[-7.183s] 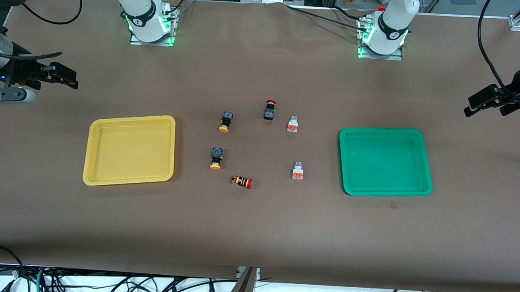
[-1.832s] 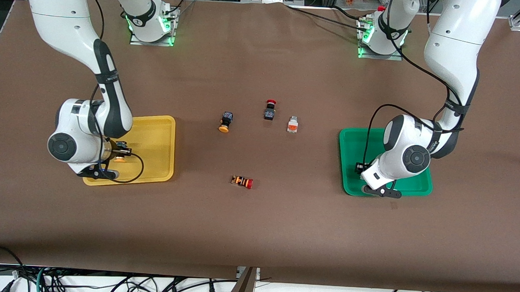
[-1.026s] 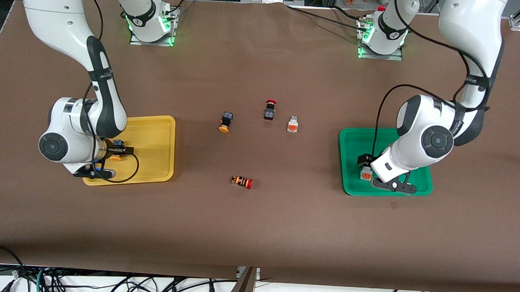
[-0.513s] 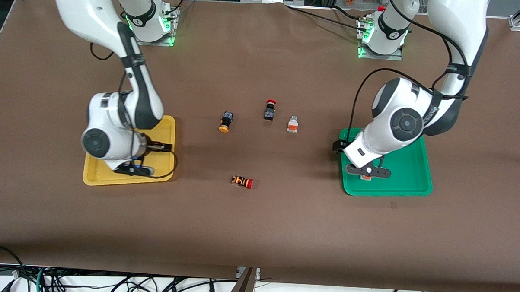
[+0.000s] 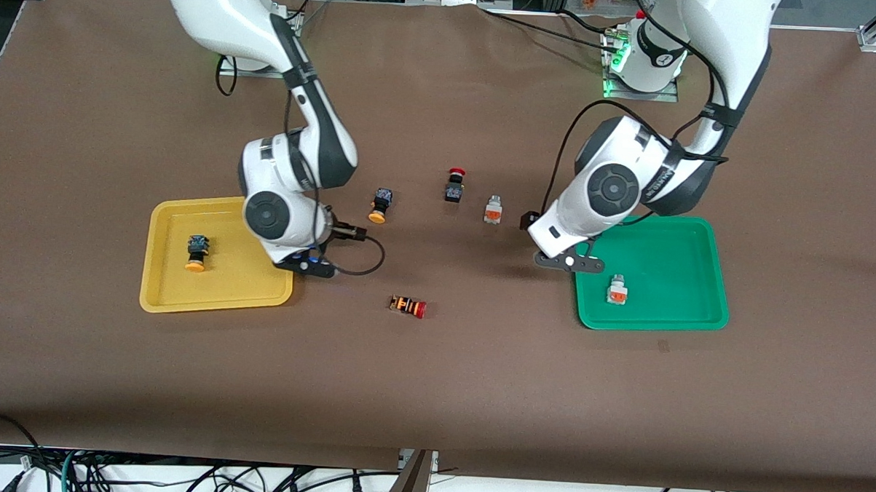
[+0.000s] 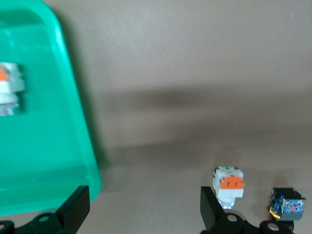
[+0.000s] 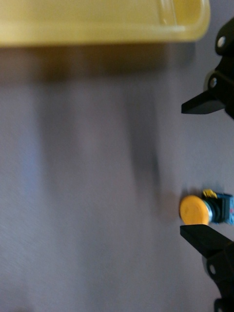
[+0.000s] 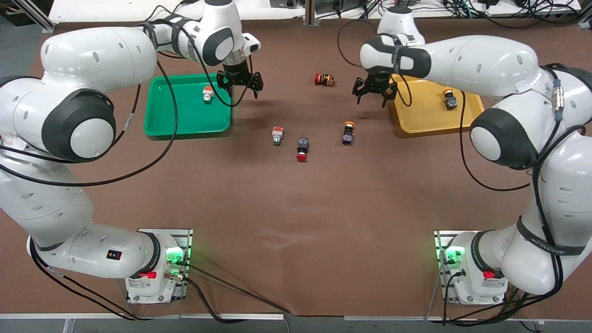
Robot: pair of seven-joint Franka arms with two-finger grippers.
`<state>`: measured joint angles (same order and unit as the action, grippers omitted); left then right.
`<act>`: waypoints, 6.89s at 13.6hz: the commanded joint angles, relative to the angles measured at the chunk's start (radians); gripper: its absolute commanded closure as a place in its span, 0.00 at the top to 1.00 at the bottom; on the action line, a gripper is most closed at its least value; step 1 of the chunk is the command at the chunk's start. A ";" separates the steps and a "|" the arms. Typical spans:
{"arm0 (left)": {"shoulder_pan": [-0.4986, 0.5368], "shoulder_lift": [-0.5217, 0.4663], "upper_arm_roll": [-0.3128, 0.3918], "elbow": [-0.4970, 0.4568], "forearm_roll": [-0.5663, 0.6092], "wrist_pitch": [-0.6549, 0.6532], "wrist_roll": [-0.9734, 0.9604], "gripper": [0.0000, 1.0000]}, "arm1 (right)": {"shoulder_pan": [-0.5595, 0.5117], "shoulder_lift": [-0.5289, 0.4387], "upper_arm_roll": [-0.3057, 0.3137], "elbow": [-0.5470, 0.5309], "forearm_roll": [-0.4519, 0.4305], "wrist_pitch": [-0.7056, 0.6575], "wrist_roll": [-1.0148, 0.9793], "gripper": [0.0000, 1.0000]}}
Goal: Place green and yellow buttons in trays
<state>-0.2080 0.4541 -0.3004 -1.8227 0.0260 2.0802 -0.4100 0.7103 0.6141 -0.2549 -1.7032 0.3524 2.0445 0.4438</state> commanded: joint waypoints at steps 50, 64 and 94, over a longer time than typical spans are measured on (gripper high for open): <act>0.383 -0.026 0.015 0.025 0.086 -0.094 0.451 0.22 | -0.213 0.029 -0.152 -0.009 0.031 0.006 -0.603 0.99; 0.433 0.173 0.021 0.000 0.141 0.155 0.445 1.00 | -0.574 -0.121 0.161 -0.016 -0.222 -0.006 -0.588 1.00; 0.174 -0.440 0.327 0.089 -0.038 -0.304 0.393 1.00 | -0.698 -0.582 0.263 0.148 -0.374 -0.616 -0.513 1.00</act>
<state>-0.0014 0.0725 0.0070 -1.6520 -0.0016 1.7370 -0.0076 0.0284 -0.0048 -0.0070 -1.6241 -0.0179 1.4724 -0.0788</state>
